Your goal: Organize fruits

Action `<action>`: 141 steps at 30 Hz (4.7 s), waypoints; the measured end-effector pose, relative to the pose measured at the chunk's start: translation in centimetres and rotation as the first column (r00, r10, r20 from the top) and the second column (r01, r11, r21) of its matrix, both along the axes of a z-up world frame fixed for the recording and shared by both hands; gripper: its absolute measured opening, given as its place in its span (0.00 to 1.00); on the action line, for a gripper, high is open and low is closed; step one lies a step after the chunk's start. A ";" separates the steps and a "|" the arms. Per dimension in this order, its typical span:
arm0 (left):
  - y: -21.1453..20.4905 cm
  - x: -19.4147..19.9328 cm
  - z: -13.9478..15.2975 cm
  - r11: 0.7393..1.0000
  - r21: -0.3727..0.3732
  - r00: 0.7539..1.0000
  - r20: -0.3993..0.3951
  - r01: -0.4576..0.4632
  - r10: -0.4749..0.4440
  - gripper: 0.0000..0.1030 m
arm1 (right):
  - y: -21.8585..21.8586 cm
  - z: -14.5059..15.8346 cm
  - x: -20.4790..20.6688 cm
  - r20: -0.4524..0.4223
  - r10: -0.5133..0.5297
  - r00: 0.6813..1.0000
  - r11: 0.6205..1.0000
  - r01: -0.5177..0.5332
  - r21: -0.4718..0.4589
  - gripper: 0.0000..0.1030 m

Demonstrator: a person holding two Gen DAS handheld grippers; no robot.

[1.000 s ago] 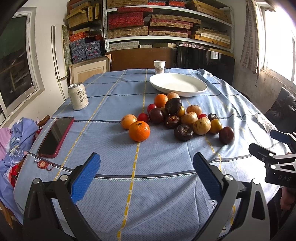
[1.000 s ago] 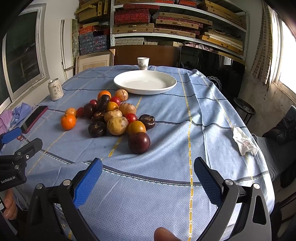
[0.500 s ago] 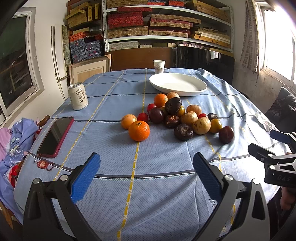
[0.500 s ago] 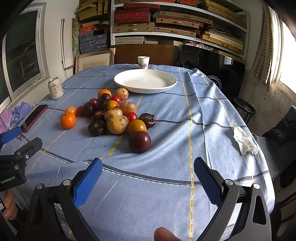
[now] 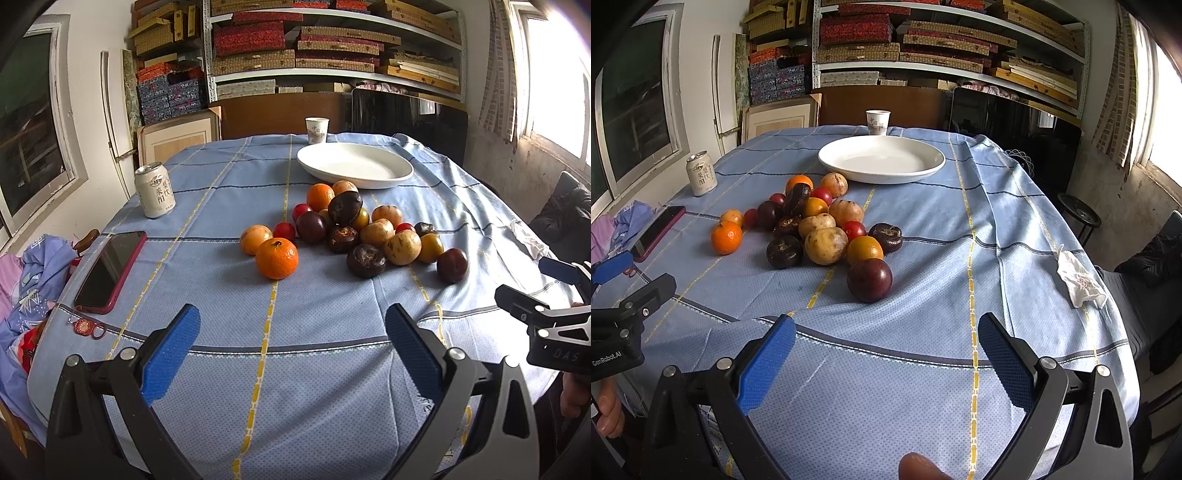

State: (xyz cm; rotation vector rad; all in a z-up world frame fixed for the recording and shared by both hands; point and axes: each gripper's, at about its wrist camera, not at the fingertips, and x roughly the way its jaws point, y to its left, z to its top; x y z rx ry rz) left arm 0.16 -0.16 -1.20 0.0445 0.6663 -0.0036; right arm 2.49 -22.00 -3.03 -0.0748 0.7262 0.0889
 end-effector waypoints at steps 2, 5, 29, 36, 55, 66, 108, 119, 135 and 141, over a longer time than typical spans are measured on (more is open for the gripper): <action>-0.3 -0.2 -0.6 1.000 0.002 1.000 -0.001 0.001 -0.001 0.95 | 0.0 0.0 0.0 -0.002 0.000 1.000 1.000 0.000 0.001 0.97; -0.4 -0.2 -0.7 1.000 0.003 1.000 -0.003 0.001 -0.001 0.95 | 0.0 0.0 0.0 -0.008 0.005 1.000 1.000 -0.005 0.007 0.97; 3.9 2.3 -2.0 0.999 -0.034 0.998 -0.041 -0.040 0.038 0.95 | -1.4 -1.6 3.2 -0.094 0.106 0.990 0.986 -0.093 0.137 0.97; 5.0 5.6 -1.9 0.997 -0.074 0.998 -0.062 -0.023 0.019 0.95 | -1.5 -2.0 5.1 -0.054 0.078 0.996 0.986 -0.069 0.154 0.97; 4.9 9.2 -4.0 0.998 -0.069 0.993 -0.121 0.001 -0.010 0.95 | -0.6 -3.0 9.0 -0.168 0.128 0.977 0.988 -0.110 0.109 0.71; 4.7 10.3 -4.4 0.997 -0.082 0.984 -0.177 0.014 -0.028 0.95 | -0.1 -3.9 9.1 -0.158 0.167 0.973 0.982 -0.150 0.115 0.44; 2.8 15.3 -3.8 0.977 -0.194 0.964 -0.229 0.093 -0.138 0.43 | -2.2 -2.3 8.5 -0.101 0.180 0.978 0.956 -0.150 0.254 0.38; -0.4 18.2 2.5 0.961 -0.184 0.969 -0.099 0.207 -0.228 0.43 | -2.0 3.8 21.5 0.024 0.130 0.991 0.951 -0.132 0.281 0.38; -4.4 29.8 5.4 0.967 -0.073 0.958 -0.136 0.245 -0.253 0.43 | -0.1 -3.0 36.4 -0.193 0.084 0.978 0.969 -0.035 0.245 0.40; -6.1 36.5 3.1 0.973 -0.054 0.953 -0.193 0.226 -0.232 0.43 | -1.7 -1.8 35.8 -0.167 0.077 0.983 0.959 -0.027 0.282 0.45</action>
